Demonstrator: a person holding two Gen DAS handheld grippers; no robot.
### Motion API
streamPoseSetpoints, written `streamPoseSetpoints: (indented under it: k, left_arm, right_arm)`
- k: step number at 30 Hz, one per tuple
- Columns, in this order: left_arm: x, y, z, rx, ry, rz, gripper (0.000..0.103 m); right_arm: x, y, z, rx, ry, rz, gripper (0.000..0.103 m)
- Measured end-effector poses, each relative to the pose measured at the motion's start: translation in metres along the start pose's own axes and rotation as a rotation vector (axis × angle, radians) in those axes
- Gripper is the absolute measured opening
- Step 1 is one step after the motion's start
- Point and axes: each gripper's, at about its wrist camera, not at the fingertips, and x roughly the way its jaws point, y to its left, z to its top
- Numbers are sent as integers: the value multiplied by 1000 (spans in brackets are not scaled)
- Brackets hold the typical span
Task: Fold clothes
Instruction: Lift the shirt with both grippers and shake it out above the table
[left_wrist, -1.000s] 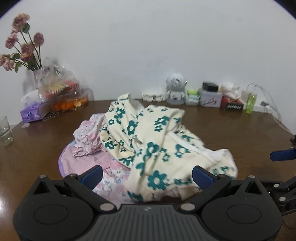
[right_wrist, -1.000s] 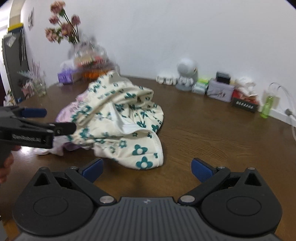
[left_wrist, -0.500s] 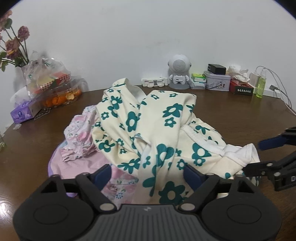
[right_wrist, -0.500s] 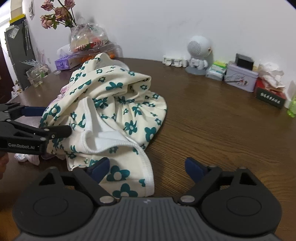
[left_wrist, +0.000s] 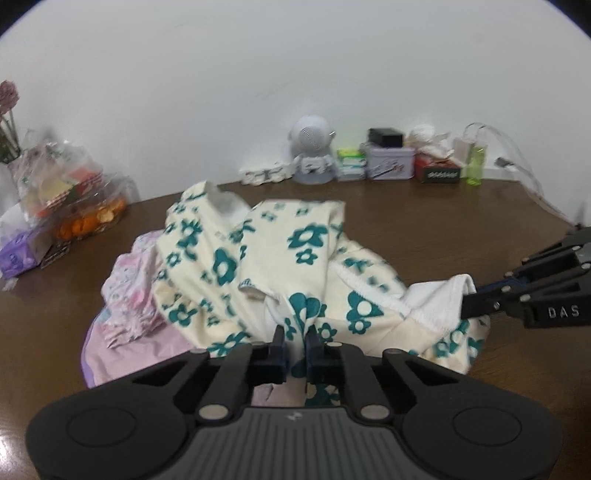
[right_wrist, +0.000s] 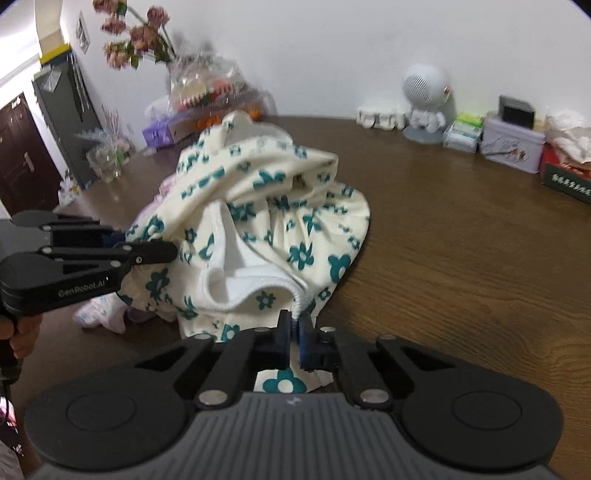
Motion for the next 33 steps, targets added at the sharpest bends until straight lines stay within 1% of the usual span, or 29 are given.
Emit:
streamPoseSetpoints:
  k: [1,3,5,7,8,10,13,16,18,20,22,23,24,25,26,28,30,33]
  left_arm:
    - [-5,-2,5,9,-7,-13,6]
    - [-15,-9,23,46,-36,-13,6]
    - [-23,-15,53,68,-73,3,5]
    - [-27,-22,98,64,-119,22,5]
    - [-29,-26,123,56,-151,16,5]
    - [-35,-37,175,30,-213,18,5]
    - [-58,-58,247,-7,-336,17,5]
    - [-92,-76,300,-49,-471,-32,5]
    - [-114,-85,318,-52,-560,-74,5]
    - [-133,-88,322,-57,-640,-145,5]
    - [-150,-92,326,-60,-711,-210,5]
    - [-152,-94,323,-52,-705,-220,5]
    - [-151,-97,317,-31,-680,-221,5]
    - [-150,-101,312,-11,-654,-222,5]
    - [-148,-104,306,10,-625,-222,5]
    - [-137,-110,291,59,-542,-209,5]
    - [-126,-114,274,90,-463,-217,5]
    - [-119,-113,242,128,-403,-225,5]
  right_arm:
    - [-9,1,2,-2,-18,-6,3]
    - [-27,2,6,-10,-52,-25,3]
    - [-49,0,17,-34,-95,-73,2]
    - [-73,-9,39,-35,-155,-152,2]
    - [-86,-14,51,-35,-186,-193,2]
    - [-119,-26,83,-22,-274,-285,2]
    - [-176,-40,132,-8,-412,-408,2]
    - [-233,-41,174,-41,-536,-525,2]
    - [-266,-35,192,-88,-605,-612,2]
    - [-295,-29,202,-122,-665,-684,2]
    - [-317,-21,203,-165,-718,-741,2]
    - [-325,-19,201,-175,-728,-747,2]
    - [-333,-18,198,-182,-736,-750,2]
    - [-337,-19,193,-180,-725,-739,2]
    - [-336,-18,187,-187,-701,-733,2]
    - [-332,-17,172,-206,-647,-720,2]
    - [-325,-14,156,-222,-590,-695,2]
    - [-314,-7,131,-233,-506,-637,2]
